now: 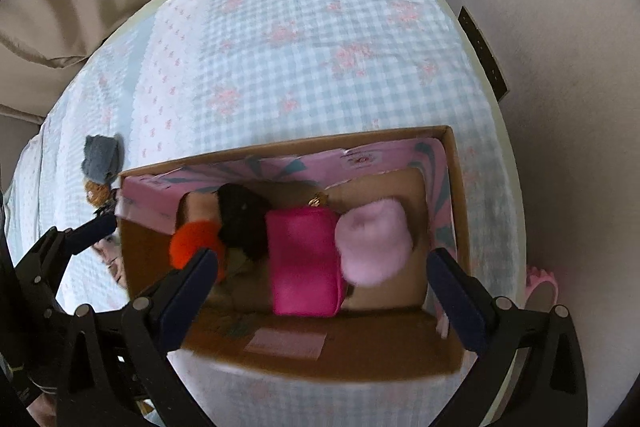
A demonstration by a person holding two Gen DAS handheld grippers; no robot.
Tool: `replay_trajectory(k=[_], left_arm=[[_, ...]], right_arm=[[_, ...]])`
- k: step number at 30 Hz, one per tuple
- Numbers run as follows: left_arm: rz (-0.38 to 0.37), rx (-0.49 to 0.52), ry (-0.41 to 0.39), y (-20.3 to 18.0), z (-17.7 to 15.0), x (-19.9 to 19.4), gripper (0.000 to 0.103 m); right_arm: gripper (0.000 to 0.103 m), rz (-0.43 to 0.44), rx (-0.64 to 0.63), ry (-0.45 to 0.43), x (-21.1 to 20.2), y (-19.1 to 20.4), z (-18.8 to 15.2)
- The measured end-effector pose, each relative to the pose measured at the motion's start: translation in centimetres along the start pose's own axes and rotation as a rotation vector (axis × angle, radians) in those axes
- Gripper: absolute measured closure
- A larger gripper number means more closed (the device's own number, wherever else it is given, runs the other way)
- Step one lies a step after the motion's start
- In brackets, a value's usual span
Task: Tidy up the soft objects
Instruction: 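Carry scrunchie and wristband into the box and open both grippers, then move both tools back toward the remaining items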
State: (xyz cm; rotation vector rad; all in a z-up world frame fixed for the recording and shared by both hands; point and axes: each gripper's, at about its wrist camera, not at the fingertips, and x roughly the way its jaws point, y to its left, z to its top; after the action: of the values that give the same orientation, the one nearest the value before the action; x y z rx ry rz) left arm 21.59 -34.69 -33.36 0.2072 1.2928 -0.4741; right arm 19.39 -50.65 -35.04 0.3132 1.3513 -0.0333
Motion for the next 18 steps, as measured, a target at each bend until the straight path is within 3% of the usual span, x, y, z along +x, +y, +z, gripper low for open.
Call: replay_trajectory(k=[11,18], left_arm=[[-0.005,-0.017,-0.172,1.5,-2.2,-11.4,0.0],[0.018,-0.06,-0.28,5.5,-6.5,-19.8,0.0]], right_arm=[[0.0,-0.058,-0.03,-0.162,-10.5,4.3,-3.3],[0.0,-0.081,-0.106,-0.291,-16.5,9.5,-6.5]])
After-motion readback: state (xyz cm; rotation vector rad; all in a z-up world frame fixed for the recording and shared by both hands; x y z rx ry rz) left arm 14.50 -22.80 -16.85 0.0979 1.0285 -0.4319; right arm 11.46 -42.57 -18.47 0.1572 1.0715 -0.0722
